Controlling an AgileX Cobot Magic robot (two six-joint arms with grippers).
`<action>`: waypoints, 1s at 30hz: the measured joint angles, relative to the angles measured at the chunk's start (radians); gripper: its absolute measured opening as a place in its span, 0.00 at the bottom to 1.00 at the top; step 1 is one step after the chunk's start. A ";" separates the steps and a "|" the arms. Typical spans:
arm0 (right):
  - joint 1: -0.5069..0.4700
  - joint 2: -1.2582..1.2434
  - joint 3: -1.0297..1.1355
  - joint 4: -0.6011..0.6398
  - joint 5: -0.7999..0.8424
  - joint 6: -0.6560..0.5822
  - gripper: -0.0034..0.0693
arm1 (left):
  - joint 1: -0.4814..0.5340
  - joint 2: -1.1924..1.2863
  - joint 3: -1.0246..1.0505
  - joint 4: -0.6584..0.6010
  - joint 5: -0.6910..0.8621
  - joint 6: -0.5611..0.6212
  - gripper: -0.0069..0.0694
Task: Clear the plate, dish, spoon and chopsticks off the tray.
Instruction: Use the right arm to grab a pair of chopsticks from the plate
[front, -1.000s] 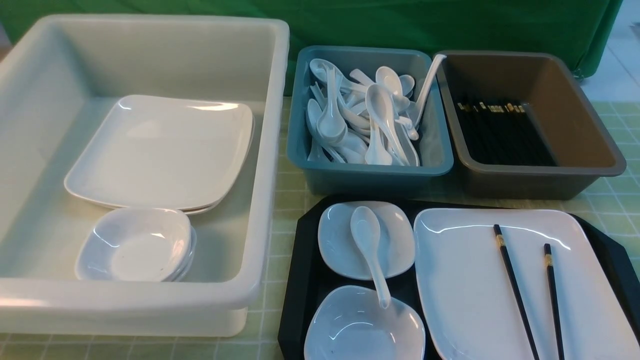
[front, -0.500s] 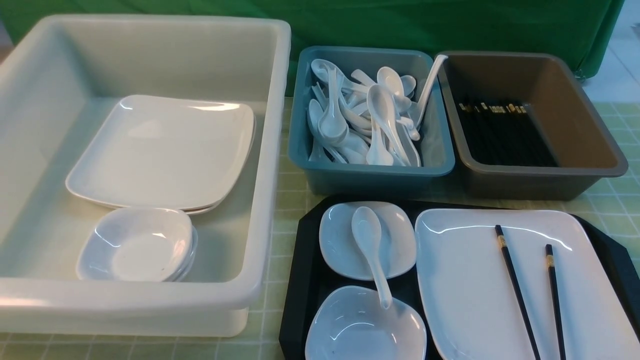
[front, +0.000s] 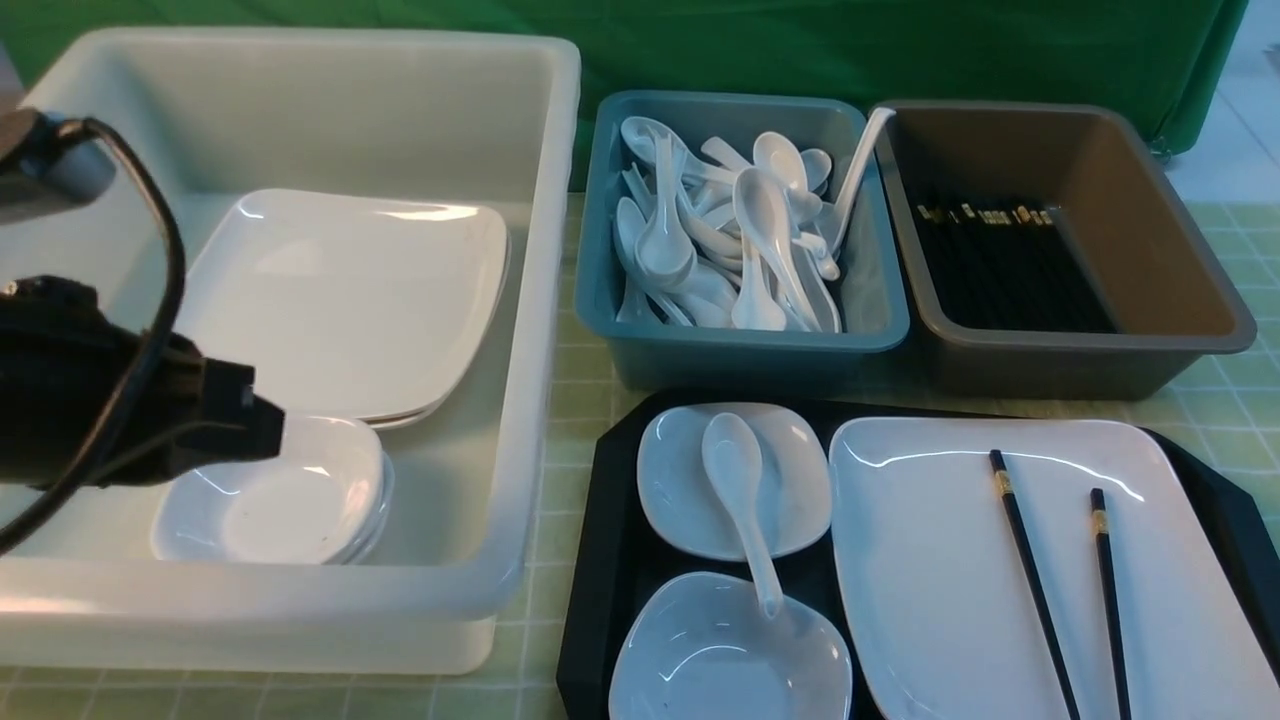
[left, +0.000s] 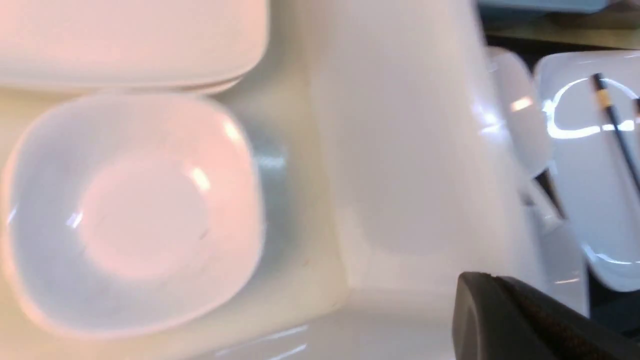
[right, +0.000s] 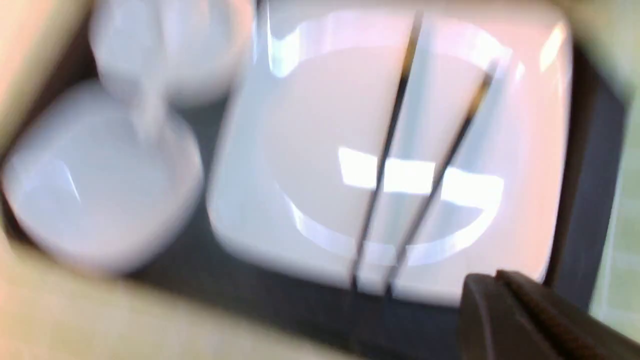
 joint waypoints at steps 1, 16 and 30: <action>0.000 0.011 -0.004 0.000 0.004 -0.006 0.04 | -0.013 0.000 -0.005 -0.001 -0.001 0.002 0.07; -0.155 0.577 -0.111 0.036 -0.190 -0.013 0.76 | -0.629 0.162 -0.029 0.270 -0.006 -0.300 0.07; -0.155 0.827 -0.112 0.145 -0.299 0.010 0.97 | -0.638 0.177 -0.029 0.325 -0.082 -0.307 0.07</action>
